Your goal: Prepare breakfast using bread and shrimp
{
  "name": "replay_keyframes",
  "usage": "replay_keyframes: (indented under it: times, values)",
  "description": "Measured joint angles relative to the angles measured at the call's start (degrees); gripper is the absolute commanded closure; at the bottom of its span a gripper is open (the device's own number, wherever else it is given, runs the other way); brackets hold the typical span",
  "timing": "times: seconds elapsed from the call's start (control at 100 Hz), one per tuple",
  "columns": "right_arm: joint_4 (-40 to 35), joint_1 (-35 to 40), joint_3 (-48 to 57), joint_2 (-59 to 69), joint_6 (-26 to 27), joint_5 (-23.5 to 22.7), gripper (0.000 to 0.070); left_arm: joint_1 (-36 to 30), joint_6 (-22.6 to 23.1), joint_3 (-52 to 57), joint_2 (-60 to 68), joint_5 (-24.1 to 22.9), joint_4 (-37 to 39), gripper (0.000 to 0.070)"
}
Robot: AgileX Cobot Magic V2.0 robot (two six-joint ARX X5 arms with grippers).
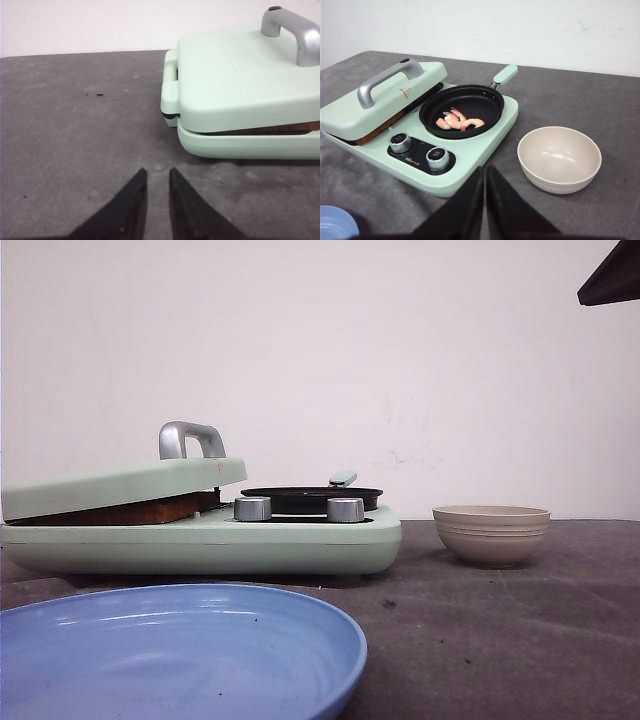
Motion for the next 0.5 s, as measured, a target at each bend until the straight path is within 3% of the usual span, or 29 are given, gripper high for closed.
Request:
replay_keyframes:
  times: [0.35, 0.5]
  values:
    - [-3.17, -0.11, -0.17, -2.27, -0.04, 0.37, 0.0700, 0.00, 0.13, 0.00, 0.00, 0.00, 0.00, 0.0700]
    - [-3.32, -2.23, -3.74, -8.17, -4.15, 6.45, 0.0700, 0.00, 0.13, 0.00, 0.00, 0.00, 0.00, 0.0700]
